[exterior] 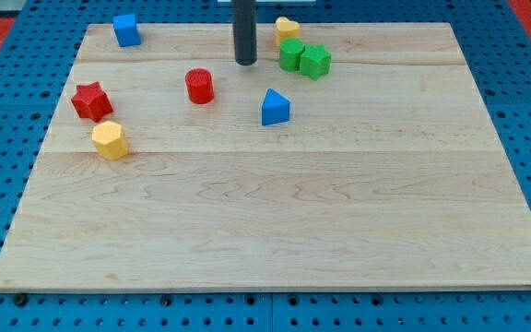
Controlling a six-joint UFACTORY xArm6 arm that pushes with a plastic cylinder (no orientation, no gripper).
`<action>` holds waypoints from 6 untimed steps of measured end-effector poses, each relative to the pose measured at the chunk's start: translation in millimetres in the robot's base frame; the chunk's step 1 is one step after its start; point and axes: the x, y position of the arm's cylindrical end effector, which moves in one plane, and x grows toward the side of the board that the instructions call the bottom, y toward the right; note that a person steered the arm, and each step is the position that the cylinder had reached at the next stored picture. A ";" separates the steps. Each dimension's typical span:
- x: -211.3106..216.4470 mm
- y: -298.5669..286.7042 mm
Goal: Place the blue traingle below the red circle
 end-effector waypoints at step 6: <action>141.8 -84.6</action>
